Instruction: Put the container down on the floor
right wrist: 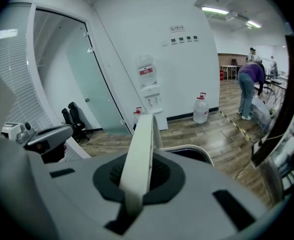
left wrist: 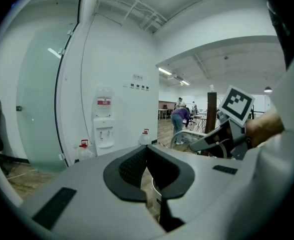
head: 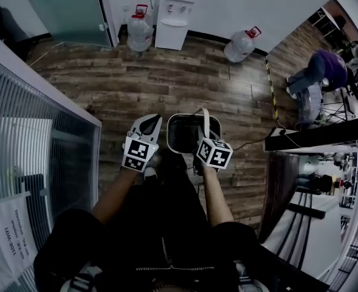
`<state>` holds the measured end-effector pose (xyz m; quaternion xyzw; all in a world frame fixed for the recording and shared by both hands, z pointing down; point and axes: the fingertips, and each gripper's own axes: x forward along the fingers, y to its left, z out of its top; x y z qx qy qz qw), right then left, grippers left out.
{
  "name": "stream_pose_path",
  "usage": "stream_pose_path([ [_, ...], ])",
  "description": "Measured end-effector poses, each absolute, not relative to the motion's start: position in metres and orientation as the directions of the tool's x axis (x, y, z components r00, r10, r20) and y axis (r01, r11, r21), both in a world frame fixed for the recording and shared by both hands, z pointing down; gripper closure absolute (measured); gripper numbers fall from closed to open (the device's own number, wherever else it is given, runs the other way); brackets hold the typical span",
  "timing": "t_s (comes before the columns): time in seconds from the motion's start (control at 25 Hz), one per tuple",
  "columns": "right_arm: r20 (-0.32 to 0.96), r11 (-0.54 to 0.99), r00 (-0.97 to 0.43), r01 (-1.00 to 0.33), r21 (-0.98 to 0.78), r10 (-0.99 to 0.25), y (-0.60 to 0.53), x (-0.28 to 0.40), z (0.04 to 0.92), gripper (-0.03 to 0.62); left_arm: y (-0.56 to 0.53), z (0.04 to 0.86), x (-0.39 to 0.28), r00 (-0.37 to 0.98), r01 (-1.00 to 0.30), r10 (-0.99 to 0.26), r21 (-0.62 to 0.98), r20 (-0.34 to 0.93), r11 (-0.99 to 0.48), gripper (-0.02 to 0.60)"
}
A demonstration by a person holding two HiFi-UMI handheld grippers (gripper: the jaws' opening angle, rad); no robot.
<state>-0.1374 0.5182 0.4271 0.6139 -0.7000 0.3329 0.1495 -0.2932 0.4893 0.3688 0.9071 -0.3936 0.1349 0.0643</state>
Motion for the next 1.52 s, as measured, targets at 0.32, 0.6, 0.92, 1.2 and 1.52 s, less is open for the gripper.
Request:
stream_pose_path([
  [0.32,0.63,0.026,-0.215,-0.955,-0.295,-0.747,0.465,-0.117,0.44,0.583,0.431,0.374,-0.271,0.64,-0.739,-0.705,-0.005,0.305,-0.673,0.567],
  [0.6,0.632,0.044,-0.23,-0.954,-0.296,-0.74,0.408,-0.092,0.437,0.583,0.374,0.369,-0.241,0.634,-0.745,-0.71,-0.003,0.307,-0.667,0.567],
  [0.92,0.637,0.067,-0.252,-0.952,-0.299,-0.729,0.351,-0.063,0.435,0.583,0.327,0.37,-0.219,0.607,-0.765,-0.72,-0.001,0.337,-0.645,0.566],
  [1.2,0.641,0.084,-0.275,-0.946,-0.312,-0.717,0.317,-0.052,0.437,0.583,0.294,0.373,-0.21,0.587,-0.779,-0.727,0.002,0.357,-0.628,0.567],
  [1.52,0.641,0.129,-0.315,-0.938,-0.321,-0.7,0.291,-0.036,0.437,0.583,0.266,0.373,-0.187,0.577,-0.782,-0.731,-0.011,0.364,-0.623,0.566],
])
